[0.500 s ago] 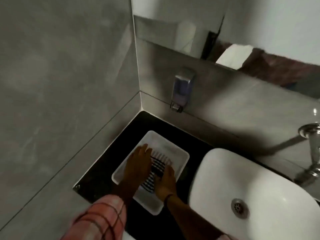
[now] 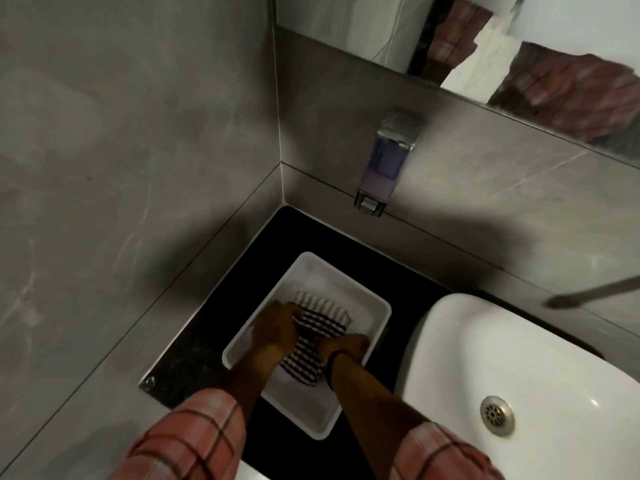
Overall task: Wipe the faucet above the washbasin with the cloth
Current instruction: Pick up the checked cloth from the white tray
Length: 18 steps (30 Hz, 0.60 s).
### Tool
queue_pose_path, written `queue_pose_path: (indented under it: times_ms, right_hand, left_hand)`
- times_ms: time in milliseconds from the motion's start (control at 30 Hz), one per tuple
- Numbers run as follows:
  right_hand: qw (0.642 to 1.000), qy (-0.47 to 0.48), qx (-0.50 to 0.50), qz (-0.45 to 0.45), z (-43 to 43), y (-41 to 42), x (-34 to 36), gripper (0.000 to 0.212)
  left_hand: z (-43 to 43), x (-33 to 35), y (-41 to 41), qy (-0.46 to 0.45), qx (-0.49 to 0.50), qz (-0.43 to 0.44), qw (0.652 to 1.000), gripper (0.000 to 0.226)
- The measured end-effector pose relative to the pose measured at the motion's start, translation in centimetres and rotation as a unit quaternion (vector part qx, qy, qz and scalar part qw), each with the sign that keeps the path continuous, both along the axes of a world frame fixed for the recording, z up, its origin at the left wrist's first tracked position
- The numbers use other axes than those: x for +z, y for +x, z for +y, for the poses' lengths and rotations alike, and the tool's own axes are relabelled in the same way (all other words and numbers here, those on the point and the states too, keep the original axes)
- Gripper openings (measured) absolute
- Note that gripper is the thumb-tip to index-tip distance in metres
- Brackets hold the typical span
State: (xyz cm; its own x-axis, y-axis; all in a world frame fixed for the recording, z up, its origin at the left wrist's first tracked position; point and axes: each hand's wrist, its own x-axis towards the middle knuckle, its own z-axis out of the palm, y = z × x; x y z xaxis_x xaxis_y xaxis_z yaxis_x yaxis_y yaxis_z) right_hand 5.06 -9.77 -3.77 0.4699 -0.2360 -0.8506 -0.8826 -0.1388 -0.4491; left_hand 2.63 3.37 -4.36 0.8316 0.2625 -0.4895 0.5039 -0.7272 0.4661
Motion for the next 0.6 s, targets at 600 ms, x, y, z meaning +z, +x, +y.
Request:
queue_pose_path:
  times_ms: [600]
  right_hand:
    - [0.786, 0.6, -0.139, 0.051, -12.0, -1.6, 11.0, 0.064]
  left_hand:
    - [-3.5, 14.1, 0.3, -0.496, -0.042, -0.092, 0.862, 0.06]
